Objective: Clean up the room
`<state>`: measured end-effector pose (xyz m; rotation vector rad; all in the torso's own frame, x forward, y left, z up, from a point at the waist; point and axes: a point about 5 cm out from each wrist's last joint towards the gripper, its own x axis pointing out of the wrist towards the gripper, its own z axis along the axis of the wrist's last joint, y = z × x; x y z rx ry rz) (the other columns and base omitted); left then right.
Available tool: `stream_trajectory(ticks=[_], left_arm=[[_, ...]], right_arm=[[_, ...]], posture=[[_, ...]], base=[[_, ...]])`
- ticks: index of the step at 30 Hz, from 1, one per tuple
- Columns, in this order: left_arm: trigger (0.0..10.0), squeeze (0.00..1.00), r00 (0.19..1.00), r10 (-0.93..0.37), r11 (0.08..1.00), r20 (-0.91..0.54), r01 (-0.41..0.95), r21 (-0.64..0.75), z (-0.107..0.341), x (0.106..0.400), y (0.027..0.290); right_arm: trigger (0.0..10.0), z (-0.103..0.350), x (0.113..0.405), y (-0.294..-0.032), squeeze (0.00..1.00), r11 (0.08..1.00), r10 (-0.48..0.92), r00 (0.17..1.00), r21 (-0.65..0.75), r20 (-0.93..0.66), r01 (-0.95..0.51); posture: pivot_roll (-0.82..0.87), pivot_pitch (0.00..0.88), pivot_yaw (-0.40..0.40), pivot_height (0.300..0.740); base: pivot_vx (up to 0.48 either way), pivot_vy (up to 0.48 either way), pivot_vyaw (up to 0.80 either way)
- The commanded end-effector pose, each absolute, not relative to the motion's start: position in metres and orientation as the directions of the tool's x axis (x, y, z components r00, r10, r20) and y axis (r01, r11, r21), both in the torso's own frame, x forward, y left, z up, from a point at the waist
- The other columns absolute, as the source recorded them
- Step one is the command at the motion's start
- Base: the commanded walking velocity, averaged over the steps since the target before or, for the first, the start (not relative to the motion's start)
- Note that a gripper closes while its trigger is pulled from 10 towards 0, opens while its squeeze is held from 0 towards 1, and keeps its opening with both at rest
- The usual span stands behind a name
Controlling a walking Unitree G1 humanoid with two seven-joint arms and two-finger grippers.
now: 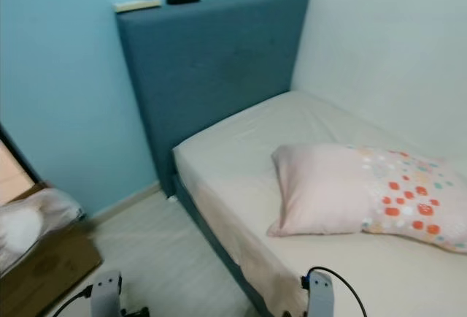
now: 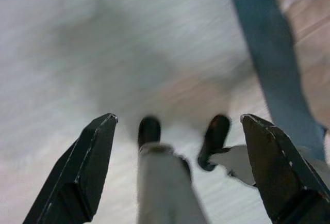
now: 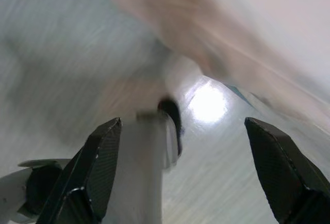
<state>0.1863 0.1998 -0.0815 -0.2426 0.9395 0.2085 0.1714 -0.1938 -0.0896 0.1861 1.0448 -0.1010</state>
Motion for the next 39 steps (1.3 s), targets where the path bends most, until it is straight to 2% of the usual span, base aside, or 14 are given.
stream_trajectory(ticks=[1, 19, 22, 39], left_arm=[[10.0, 0.00, 0.569, 0.061, 0.957, -0.820, -0.266, -0.113, -0.0817, 0.1867, 0.1979], [10.0, 0.00, 0.568, 0.059, 0.958, -0.821, -0.262, -0.113, -0.0821, 0.1863, 0.1967], [10.0, 0.00, 0.566, 0.070, 0.956, -0.821, -0.273, -0.107, -0.0822, 0.1860, 0.1972], [10.0, 0.00, 0.537, 0.094, 0.956, -0.838, -0.284, -0.075, -0.0838, 0.1830, 0.1992]], right_arm=[[10.0, -0.0896, 0.1702, -0.1974, 0.00, 0.982, -0.003, 0.497, 0.090, -0.868, 0.164], [10.0, -0.0901, 0.1682, -0.1998, 0.00, 0.983, -0.006, 0.493, 0.086, -0.870, 0.163], [10.0, -0.0902, 0.1679, -0.1998, 0.00, 0.985, -0.003, 0.489, 0.081, -0.872, 0.152], [10.0, -0.0931, 0.1613, -0.1997, 0.00, 0.987, 0.005, 0.462, 0.079, -0.887, 0.141]], posture=[[-0.03, 0.000, -0.075, 0.740], [-0.04, 0.000, -0.076, 0.740], [-0.04, 0.000, -0.076, 0.740], [-0.04, 0.000, -0.072, 0.740]], base=[[0.469, 0.000, 0.00], [0.467, 0.000, 0.00], [0.292, 0.000, -0.64], [0.000, 0.000, -0.70]])
